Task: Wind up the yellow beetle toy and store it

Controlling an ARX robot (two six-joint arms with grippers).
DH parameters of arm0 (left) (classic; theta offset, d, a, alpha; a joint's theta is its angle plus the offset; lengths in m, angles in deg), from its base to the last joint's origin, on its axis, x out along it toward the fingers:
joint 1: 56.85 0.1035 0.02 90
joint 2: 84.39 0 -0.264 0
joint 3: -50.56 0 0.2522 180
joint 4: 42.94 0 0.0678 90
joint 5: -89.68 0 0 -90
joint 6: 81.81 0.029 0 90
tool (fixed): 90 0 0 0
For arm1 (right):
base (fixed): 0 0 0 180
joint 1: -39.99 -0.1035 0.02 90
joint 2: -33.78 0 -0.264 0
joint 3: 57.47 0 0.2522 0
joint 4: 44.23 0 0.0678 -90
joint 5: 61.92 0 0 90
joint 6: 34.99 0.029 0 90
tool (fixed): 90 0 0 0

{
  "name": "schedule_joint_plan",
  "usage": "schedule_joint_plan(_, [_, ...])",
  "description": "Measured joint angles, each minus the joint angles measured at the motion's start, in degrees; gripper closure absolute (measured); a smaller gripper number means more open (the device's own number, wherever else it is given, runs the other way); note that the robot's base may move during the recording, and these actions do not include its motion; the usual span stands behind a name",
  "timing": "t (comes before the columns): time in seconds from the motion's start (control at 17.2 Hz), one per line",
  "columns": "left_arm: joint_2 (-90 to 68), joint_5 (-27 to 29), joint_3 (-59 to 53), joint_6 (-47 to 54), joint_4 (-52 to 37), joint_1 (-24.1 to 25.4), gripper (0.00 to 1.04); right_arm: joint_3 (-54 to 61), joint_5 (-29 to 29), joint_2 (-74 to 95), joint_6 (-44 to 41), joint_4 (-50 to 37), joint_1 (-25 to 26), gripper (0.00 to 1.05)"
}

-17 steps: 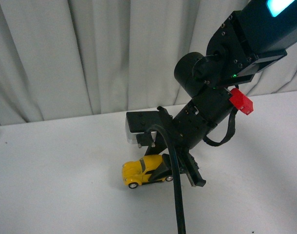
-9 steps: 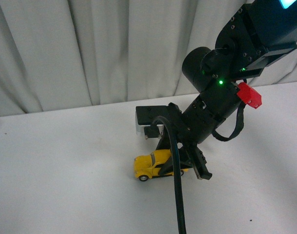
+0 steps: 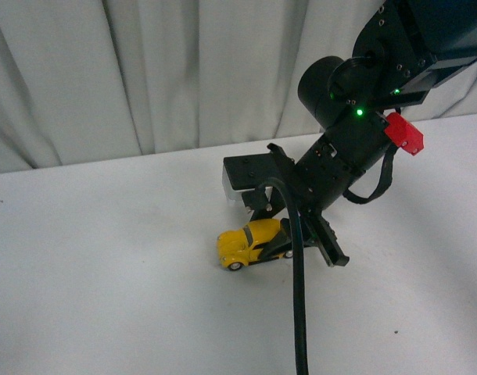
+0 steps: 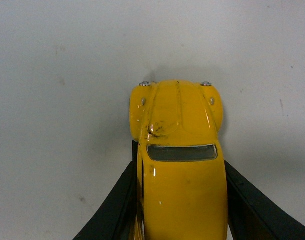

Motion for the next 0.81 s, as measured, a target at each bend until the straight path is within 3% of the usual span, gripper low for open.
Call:
schedule_joint_plan(0.58, [0.00,0.02,0.00,0.00,0.00,0.00,0.07,6.34,-2.34,-2.03,-3.41,-5.09,5.16,0.63])
schedule_joint_plan(0.81, [0.00,0.00,0.00,0.00,0.02,0.00,0.07,9.88,-3.17,-3.13,-3.82,-6.64,9.86,0.63])
